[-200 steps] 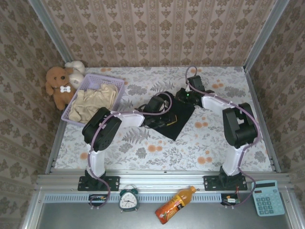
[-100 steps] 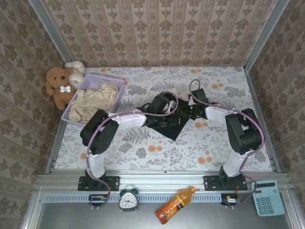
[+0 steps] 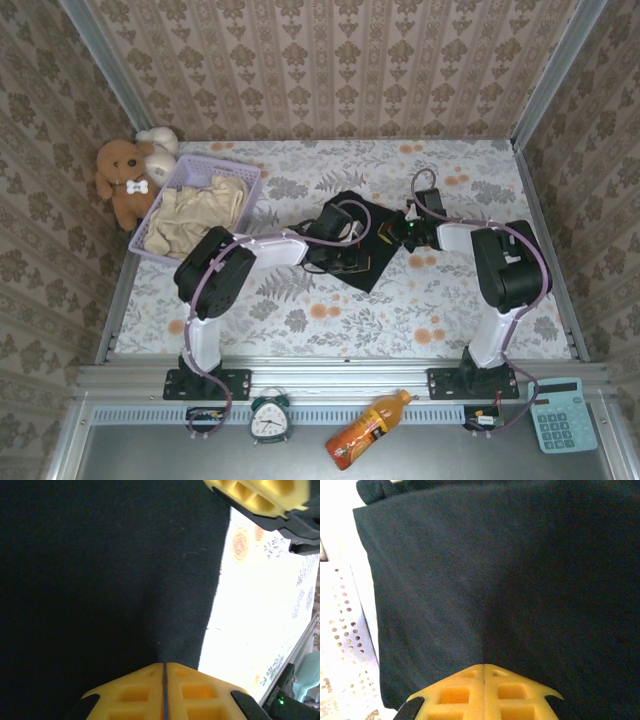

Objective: Fold and stack the mixed laundry pile

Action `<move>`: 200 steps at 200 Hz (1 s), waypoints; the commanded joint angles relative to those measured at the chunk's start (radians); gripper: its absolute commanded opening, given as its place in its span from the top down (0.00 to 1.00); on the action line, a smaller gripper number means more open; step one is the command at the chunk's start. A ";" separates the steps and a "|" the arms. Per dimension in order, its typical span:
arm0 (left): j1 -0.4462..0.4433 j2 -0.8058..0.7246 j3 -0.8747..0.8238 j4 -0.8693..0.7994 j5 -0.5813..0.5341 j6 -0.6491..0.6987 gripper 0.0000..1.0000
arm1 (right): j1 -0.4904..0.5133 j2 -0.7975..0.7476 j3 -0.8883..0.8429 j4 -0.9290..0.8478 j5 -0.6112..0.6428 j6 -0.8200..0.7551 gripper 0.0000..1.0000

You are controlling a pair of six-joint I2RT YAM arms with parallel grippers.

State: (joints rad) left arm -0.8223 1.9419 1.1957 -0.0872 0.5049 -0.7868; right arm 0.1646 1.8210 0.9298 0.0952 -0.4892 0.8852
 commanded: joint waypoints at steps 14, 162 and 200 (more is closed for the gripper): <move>-0.019 -0.066 0.051 -0.110 -0.015 0.060 0.87 | -0.065 -0.045 0.023 -0.057 0.083 -0.036 1.00; 0.294 -0.310 0.035 -0.151 -0.146 0.178 0.59 | 0.194 -0.194 0.185 -0.419 0.370 -0.201 0.27; 0.436 -0.453 -0.087 -0.109 -0.180 0.180 0.55 | 0.343 -0.054 0.290 -0.545 0.404 -0.153 0.26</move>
State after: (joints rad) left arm -0.4419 1.5459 1.1881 -0.1734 0.3725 -0.6479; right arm 0.4496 1.6859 1.1812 -0.3088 -0.1467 0.7078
